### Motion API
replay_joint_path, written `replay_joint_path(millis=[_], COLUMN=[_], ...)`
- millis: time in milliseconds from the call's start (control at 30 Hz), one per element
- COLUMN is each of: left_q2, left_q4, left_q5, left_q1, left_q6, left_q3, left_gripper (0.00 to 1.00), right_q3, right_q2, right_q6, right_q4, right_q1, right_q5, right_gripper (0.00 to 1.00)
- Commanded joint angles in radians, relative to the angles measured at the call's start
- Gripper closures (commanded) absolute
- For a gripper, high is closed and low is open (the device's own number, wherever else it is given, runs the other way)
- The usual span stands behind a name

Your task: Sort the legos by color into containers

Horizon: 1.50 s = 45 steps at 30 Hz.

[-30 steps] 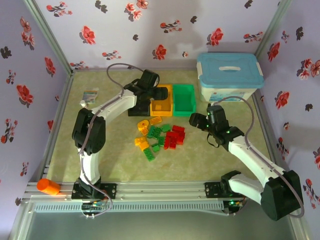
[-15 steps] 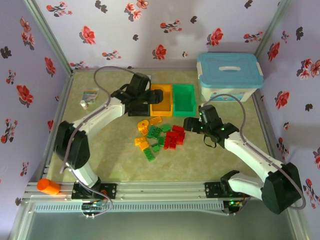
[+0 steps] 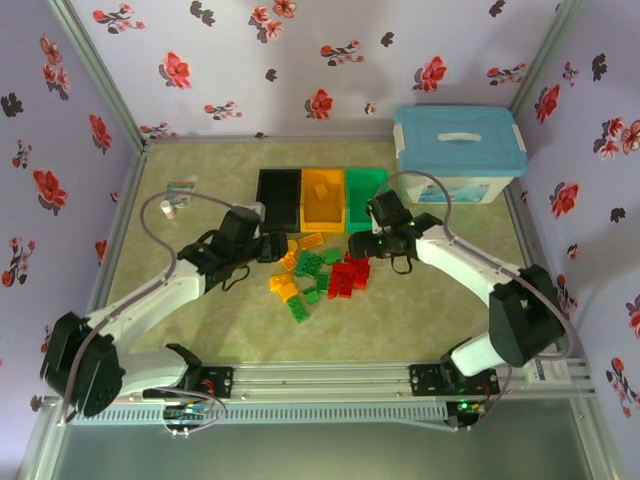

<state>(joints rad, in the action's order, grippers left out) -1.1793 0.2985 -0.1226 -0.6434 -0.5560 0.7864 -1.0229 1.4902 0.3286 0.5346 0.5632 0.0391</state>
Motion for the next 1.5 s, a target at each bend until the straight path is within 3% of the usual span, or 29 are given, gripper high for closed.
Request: replay_joint_path(millis=[0, 200, 433, 967, 1200, 1300, 1467], left_q2=[0.059, 0.086, 0.109, 0.149, 0.145, 0.143, 0.142], left_q4=[-0.038, -0.036, -0.048, -0.04, -0.039, -0.037, -0.029], left_q5=[-0.038, -0.042, -0.045, -0.064, -0.075, -0.079, -0.086], left_q1=[-0.004, -0.004, -0.003, 0.001, 0.004, 0.005, 0.008], left_q6=[-0.043, -0.065, -0.074, -0.078, -0.071, -0.067, -0.056], left_q3=[-0.068, -0.123, -0.16, -0.193, -0.191, -0.189, -0.188], left_gripper=[0.27, 0.27, 0.28, 0.29, 0.3, 0.3, 0.31], right_q3=[-0.054, -0.122, -0.163, -0.224, -0.215, -0.206, -0.206], right_q2=[0.055, 0.16, 0.229, 0.358, 0.375, 0.374, 0.361], right_q6=[-0.063, -0.132, -0.201, -0.247, -0.233, -0.227, -0.217], right_q4=[0.063, 0.128, 0.15, 0.157, 0.129, 0.118, 0.109], right_q1=[0.01, 0.023, 0.024, 0.031, 0.035, 0.042, 0.06], right_q5=[0.05, 0.048, 0.007, 0.024, 0.026, 0.019, -0.008], right_gripper=[0.19, 0.25, 0.24, 0.31, 0.5, 0.51, 0.68])
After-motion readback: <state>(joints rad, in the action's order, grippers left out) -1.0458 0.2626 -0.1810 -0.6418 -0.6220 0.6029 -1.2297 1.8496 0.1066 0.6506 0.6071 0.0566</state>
